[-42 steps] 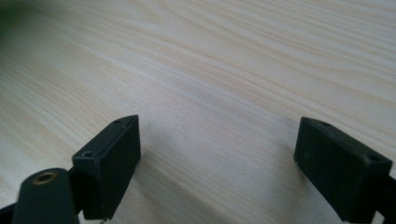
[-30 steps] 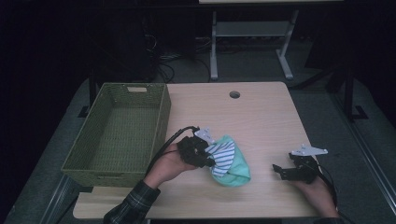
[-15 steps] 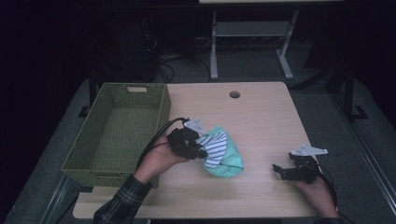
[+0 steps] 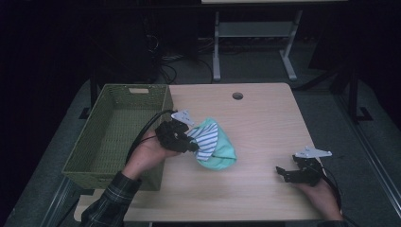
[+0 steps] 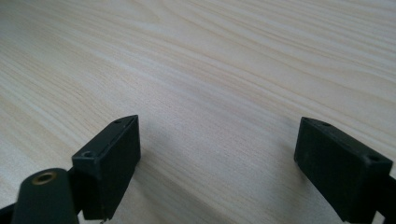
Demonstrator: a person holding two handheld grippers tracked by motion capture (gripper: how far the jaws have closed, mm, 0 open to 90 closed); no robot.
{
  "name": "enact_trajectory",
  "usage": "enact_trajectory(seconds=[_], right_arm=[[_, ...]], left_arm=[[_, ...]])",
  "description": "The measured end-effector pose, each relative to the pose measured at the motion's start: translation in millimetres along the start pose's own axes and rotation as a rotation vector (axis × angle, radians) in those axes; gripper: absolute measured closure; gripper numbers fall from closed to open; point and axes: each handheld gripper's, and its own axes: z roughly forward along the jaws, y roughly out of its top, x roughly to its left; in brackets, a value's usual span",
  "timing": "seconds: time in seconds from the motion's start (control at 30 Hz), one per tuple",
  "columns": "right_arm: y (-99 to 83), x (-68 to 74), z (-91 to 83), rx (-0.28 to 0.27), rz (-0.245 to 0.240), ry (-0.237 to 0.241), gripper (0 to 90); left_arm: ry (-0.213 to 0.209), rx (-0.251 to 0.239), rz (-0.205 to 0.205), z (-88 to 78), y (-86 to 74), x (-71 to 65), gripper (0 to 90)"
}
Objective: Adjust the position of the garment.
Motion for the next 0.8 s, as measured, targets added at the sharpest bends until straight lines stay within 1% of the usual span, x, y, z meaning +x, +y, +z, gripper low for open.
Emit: enact_trajectory(seconds=[0.1,0.13,0.17,0.2,0.23,0.27,0.3,0.33,0.37,0.4,0.47,0.57,0.6,0.73,0.8], right_arm=[[0.1,0.0,0.0,0.001,0.001,-0.001,13.3],[0.1,0.0,0.1,0.003,0.003,-0.002,12.9],[0.1,0.0,0.1,0.003,0.003,-0.002,12.9],[0.2,-0.1,0.2,0.005,0.002,-0.004,12.2],[0.2,-0.1,0.2,0.005,0.002,-0.004,12.2],[0.4,-0.1,0.7,0.01,0.008,-0.008,9.2],[0.5,-0.1,1.0,0.013,0.012,-0.011,7.9],[0.6,-0.3,1.3,0.016,0.011,-0.011,6.9],[0.8,-0.3,1.4,0.022,0.012,-0.011,5.1],[0.8,-0.3,1.4,0.022,0.012,-0.011,5.1],[1.1,-0.2,2.7,0.028,0.011,-0.011,2.2],[1.1,-0.2,2.8,0.028,0.011,-0.011,2.2],[1.1,-0.2,2.8,0.028,0.011,-0.011,2.2],[1.1,-0.2,2.8,0.028,0.011,-0.011,2.2],[1.1,-0.2,2.8,0.028,0.011,-0.011,2.2]], left_arm=[[0.02,-0.008,-0.01,-10.9,-2.2,6.3,74.7],[0.028,-0.016,-0.02,-13.1,-2.8,7.5,74.7],[0.028,-0.016,-0.02,-13.1,-2.8,7.5,74.7],[0.038,-0.016,-0.024,-18.5,-4.0,11.1,74.6],[0.038,-0.016,-0.024,-18.5,-4.0,11.1,74.7],[0.048,-0.023,-0.031,-23.4,-5.5,14.5,74.6],[0.048,-0.023,-0.031,-23.4,-5.5,14.5,74.6],[0.058,-0.031,-0.04,-27.3,-7.3,17.8,74.6],[0.061,-0.026,-0.044,-29.5,-8.3,19.3,74.6],[0.061,-0.026,-0.044,-29.5,-8.3,19.3,74.6],[0.075,-0.027,-0.055,-35.5,-11.5,23.8,74.6],[0.084,-0.03,-0.073,-40.5,-15.8,27.8,74.6],[0.084,-0.03,-0.073,-40.5,-15.8,27.8,74.6],[0.108,-0.039,-0.097,-51.1,-22.4,33.6,74.6],[0.113,-0.04,-0.099,-53.6,-23.6,35.0,74.6]])
